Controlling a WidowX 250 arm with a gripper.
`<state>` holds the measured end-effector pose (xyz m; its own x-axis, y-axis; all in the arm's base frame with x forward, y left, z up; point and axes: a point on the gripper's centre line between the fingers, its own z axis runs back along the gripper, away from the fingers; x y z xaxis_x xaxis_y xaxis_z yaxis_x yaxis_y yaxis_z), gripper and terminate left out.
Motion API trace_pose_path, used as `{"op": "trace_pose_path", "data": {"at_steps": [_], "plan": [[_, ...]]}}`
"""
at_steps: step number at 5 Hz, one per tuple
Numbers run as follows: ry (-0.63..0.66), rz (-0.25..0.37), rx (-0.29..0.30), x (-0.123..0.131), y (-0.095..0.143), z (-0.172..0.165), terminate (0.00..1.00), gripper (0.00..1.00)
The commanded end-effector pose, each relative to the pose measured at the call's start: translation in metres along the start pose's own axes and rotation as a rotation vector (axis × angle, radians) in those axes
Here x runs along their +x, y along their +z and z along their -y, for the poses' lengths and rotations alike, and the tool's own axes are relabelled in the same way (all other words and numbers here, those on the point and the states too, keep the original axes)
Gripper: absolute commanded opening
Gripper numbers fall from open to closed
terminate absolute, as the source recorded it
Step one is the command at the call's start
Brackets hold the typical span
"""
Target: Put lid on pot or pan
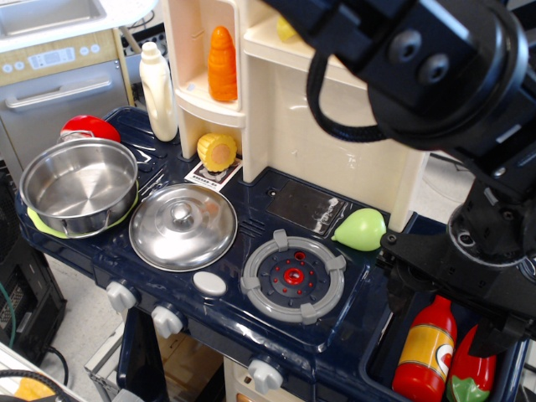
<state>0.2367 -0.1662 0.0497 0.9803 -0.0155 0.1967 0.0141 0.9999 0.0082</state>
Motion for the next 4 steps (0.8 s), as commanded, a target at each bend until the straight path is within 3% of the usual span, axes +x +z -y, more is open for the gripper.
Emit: {"op": "trace_pose_path", "data": {"at_steps": [1, 3, 4], "plan": [[0.000, 0.000, 0.000, 0.000, 0.000, 0.000, 0.00, 1.00], [-0.156, -0.029, 0.276, 0.028, 0.062, -0.086, 0.00, 1.00], [-0.226, -0.033, 0.332, 0.035, 0.079, -0.132, 0.00, 1.00]]}}
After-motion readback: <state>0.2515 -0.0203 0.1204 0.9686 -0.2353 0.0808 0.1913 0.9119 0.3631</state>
